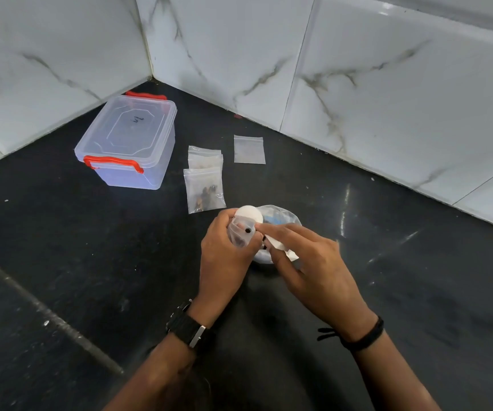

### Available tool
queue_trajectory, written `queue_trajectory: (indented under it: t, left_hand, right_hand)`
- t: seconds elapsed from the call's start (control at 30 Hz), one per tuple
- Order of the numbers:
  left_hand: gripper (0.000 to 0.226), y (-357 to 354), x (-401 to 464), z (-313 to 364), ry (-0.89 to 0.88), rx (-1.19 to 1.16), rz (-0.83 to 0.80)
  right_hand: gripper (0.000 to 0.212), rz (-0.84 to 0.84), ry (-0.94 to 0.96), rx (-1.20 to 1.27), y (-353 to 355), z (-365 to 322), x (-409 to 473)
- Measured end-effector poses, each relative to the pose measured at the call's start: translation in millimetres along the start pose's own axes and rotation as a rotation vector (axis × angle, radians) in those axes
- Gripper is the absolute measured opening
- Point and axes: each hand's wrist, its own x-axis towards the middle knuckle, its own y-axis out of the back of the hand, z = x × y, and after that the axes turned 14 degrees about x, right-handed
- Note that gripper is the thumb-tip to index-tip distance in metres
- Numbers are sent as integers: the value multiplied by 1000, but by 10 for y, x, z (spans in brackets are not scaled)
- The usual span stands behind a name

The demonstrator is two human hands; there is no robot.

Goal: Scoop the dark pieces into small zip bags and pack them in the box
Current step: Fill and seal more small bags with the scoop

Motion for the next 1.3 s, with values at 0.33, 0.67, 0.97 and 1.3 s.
queue_trajectory:
  t: [0.33, 0.67, 0.97, 1.3]
  left_hand:
    - [43, 34, 0, -3, 48, -91, 27]
    - [6, 129, 33, 33, 37, -306, 11]
    - [12, 290, 47, 105, -31, -330, -146]
    - [26, 277, 18, 115, -49, -491, -250]
  right_hand:
    - [23, 322, -184, 287, 26, 126, 18]
    - [43, -239, -369, -277, -186, 406, -155]
    - [24, 79, -431, 148, -61, 246, -15]
    - [6, 196, -497, 821, 32, 120, 83]
